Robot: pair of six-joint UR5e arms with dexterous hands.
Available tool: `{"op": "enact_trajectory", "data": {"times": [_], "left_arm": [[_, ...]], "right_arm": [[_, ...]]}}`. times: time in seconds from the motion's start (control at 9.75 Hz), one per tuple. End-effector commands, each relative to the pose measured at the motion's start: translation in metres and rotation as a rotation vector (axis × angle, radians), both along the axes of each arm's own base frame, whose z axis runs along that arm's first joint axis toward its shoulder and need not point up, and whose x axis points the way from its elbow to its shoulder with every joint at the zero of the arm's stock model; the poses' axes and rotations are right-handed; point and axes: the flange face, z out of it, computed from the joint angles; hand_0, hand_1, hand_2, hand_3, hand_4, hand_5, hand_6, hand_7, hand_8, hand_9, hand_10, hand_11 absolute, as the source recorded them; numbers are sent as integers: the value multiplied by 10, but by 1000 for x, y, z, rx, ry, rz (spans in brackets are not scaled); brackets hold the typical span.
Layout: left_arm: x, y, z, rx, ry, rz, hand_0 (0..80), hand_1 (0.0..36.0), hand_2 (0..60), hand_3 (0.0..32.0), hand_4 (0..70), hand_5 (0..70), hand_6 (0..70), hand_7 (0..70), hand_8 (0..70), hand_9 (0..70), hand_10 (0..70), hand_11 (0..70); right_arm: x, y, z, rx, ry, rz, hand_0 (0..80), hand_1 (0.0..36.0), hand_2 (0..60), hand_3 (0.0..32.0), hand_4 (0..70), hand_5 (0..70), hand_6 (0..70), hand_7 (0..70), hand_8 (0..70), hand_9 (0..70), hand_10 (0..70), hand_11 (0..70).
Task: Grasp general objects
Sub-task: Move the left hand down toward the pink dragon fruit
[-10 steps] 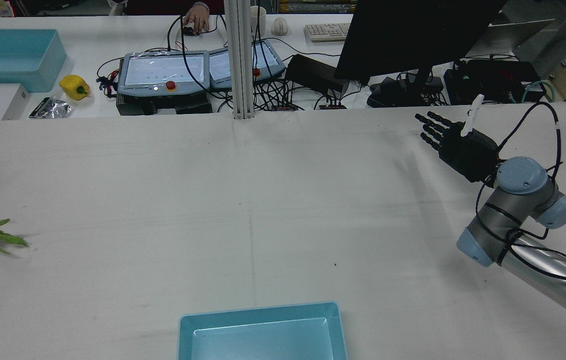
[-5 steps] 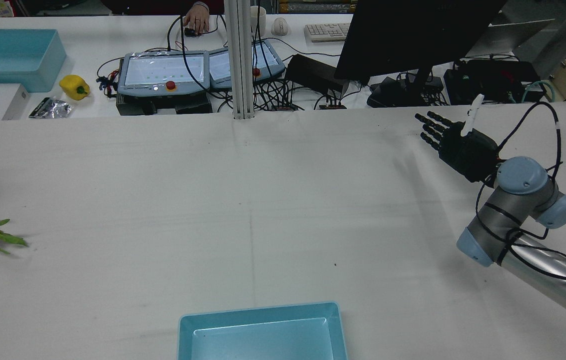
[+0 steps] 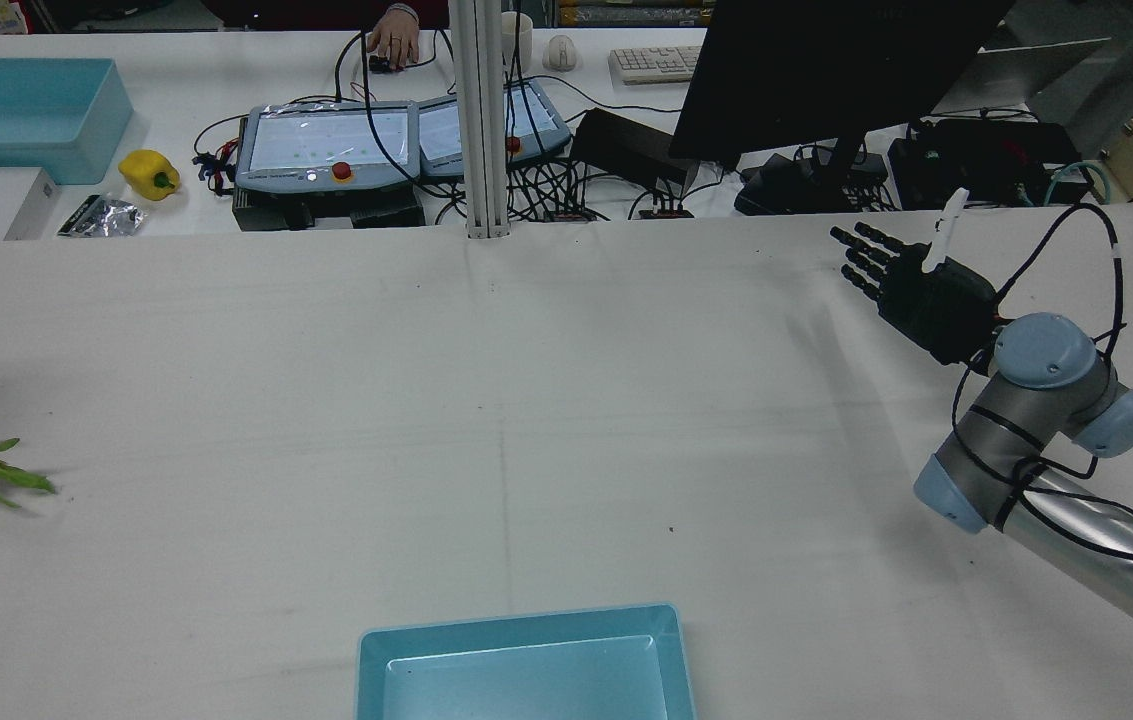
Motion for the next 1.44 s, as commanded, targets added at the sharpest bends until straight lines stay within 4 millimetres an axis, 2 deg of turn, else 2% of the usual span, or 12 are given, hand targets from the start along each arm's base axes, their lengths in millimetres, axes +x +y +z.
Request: {"op": "enact_trajectory", "data": {"times": [0.0, 0.1, 0.21, 0.31, 0.41, 0.51, 0.62, 0.72, 0.82, 0.92, 1.23, 1.33], "left_arm": [[25, -14, -12, -5, -61, 96, 493, 271, 439, 228, 0, 0, 0, 0, 0, 0, 0, 0], [35, -19, -4, -19, -65, 115, 477, 171, 194, 266, 0, 0, 0, 0, 0, 0, 0, 0], [35, -19, -2, -4, -99, 107, 608, 94, 0, 256, 5, 0, 0, 0, 0, 0, 0, 0], [34, -15, 3, -10, -176, 92, 800, 323, 0, 234, 30, 0, 0, 0, 0, 0, 0, 0], [31, -15, 4, -13, -202, 71, 376, 0, 0, 230, 93, 0, 0, 0, 0, 0, 0, 0], [30, -14, 5, -16, -201, 56, 0, 0, 0, 234, 73, 0, 0, 0, 0, 0, 0, 0], [29, -15, 5, 6, -191, 53, 0, 0, 0, 188, 70, 0, 0, 0, 0, 0, 0, 0], [30, -17, 1, 29, -188, 53, 800, 341, 288, 78, 45, 0, 0, 0, 0, 0, 0, 0], [32, -18, -1, 46, -190, 57, 800, 360, 600, 118, 0, 0, 0, 0, 0, 0, 0, 0], [32, -18, 0, 54, -191, 54, 800, 360, 509, 148, 0, 0, 0, 0, 0, 0, 0, 0], [34, -25, 14, 51, -187, 43, 757, 360, 325, 126, 0, 0, 0, 0, 0, 0, 0, 0], [48, -24, 14, 49, -187, 75, 531, 259, 254, 132, 0, 0, 0, 0, 0, 0, 0, 0]], "right_arm": [[0, 0, 0, 0, 0, 0, 0, 0, 0, 0, 0, 0, 0, 0, 0, 0, 0, 0], [0, 0, 0, 0, 0, 0, 0, 0, 0, 0, 0, 0, 0, 0, 0, 0, 0, 0], [0, 0, 0, 0, 0, 0, 0, 0, 0, 0, 0, 0, 0, 0, 0, 0, 0, 0], [0, 0, 0, 0, 0, 0, 0, 0, 0, 0, 0, 0, 0, 0, 0, 0, 0, 0], [0, 0, 0, 0, 0, 0, 0, 0, 0, 0, 0, 0, 0, 0, 0, 0, 0, 0], [0, 0, 1, -1, 1, 0, 0, 0, 0, 0, 0, 0, 0, 0, 0, 0, 0, 0], [0, 0, 0, 0, 0, 0, 0, 0, 0, 0, 0, 0, 0, 0, 0, 0, 0, 0], [0, 0, 0, 0, 0, 0, 0, 0, 0, 0, 0, 0, 0, 0, 0, 0, 0, 0], [0, 0, 0, 0, 0, 0, 0, 0, 0, 0, 0, 0, 0, 0, 0, 0, 0, 0], [0, 0, 1, -1, 1, 0, 0, 0, 0, 0, 0, 0, 0, 0, 0, 0, 0, 0], [0, 0, 1, -1, 1, 0, 0, 0, 0, 0, 0, 0, 0, 0, 0, 0, 0, 0], [0, 0, 1, -1, 1, 0, 0, 0, 0, 0, 0, 0, 0, 0, 0, 0, 0, 0]]}}
